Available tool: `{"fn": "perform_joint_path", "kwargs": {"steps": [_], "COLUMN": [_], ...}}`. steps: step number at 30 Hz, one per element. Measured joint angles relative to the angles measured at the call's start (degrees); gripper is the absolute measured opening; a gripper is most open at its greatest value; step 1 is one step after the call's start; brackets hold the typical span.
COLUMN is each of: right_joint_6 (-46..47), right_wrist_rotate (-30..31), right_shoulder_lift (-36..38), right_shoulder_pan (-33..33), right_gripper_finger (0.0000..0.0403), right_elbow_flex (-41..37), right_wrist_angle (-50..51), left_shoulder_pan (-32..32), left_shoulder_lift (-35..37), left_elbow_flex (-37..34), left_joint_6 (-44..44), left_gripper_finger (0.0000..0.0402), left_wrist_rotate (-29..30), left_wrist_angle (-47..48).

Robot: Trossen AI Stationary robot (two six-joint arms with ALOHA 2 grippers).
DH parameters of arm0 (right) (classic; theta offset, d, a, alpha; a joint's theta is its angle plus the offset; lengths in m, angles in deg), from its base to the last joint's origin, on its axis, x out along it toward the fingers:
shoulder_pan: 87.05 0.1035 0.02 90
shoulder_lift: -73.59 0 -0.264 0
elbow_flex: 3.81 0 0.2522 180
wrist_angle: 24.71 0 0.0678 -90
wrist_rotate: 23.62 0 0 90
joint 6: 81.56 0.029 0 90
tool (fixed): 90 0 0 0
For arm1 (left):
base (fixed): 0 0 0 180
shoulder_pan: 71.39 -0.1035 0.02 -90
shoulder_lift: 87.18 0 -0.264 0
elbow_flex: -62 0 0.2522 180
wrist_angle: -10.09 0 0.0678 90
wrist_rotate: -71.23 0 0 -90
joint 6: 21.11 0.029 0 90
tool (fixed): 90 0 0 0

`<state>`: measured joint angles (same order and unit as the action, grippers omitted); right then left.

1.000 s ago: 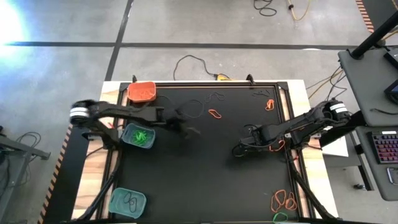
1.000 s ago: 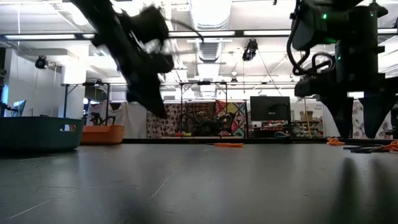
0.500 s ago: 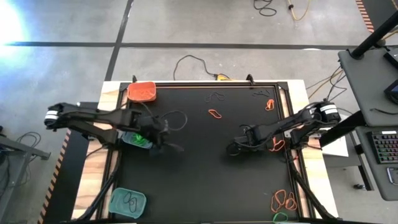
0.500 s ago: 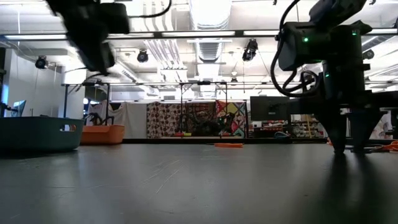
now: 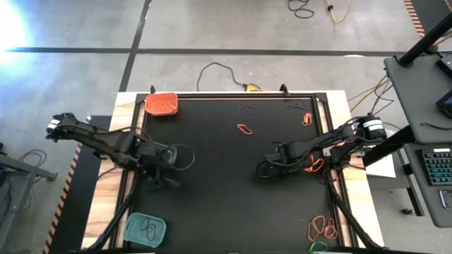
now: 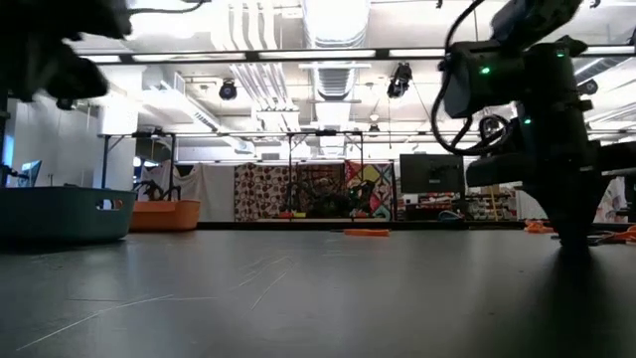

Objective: Sort rubber bands into baskets
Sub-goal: Put the purple rubber band into the green bin

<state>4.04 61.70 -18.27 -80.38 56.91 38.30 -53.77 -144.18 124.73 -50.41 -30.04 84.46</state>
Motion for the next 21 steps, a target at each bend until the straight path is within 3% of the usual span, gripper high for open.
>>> {"fn": "perform_joint_path", "kwargs": {"steps": [5, 8, 14, 21], "right_joint_6": [-2.61, -8.75, -19.55, -30.86], "right_wrist_rotate": [2.74, 5.55, 10.28, 11.72], "right_shoulder_lift": [0.58, -1.18, -11.56, -28.51], "right_shoulder_pan": [1.50, 1.43, 1.86, 2.08], "right_gripper_finger": [0.0009, 0.0009, 0.0009, 0.0009], "right_elbow_flex": [12.06, 19.75, 38.06, 59.32], "right_wrist_angle": [-1.60, -1.75, -6.45, -3.35], "left_shoulder_pan": [5.88, 10.12, 19.97, 29.44], "left_shoulder_lift": [1.64, 2.16, 1.73, 0.24], "left_elbow_flex": [-0.13, -0.64, -3.38, -8.34], "left_joint_6": [-6.78, -11.40, -21.10, -30.48], "left_gripper_finger": [0.0000, 0.0000, 0.0000, 0.0000], "left_wrist_rotate": [-2.11, -2.99, -2.96, -2.83], "left_wrist_angle": [3.99, 3.47, -0.81, -15.83]}}
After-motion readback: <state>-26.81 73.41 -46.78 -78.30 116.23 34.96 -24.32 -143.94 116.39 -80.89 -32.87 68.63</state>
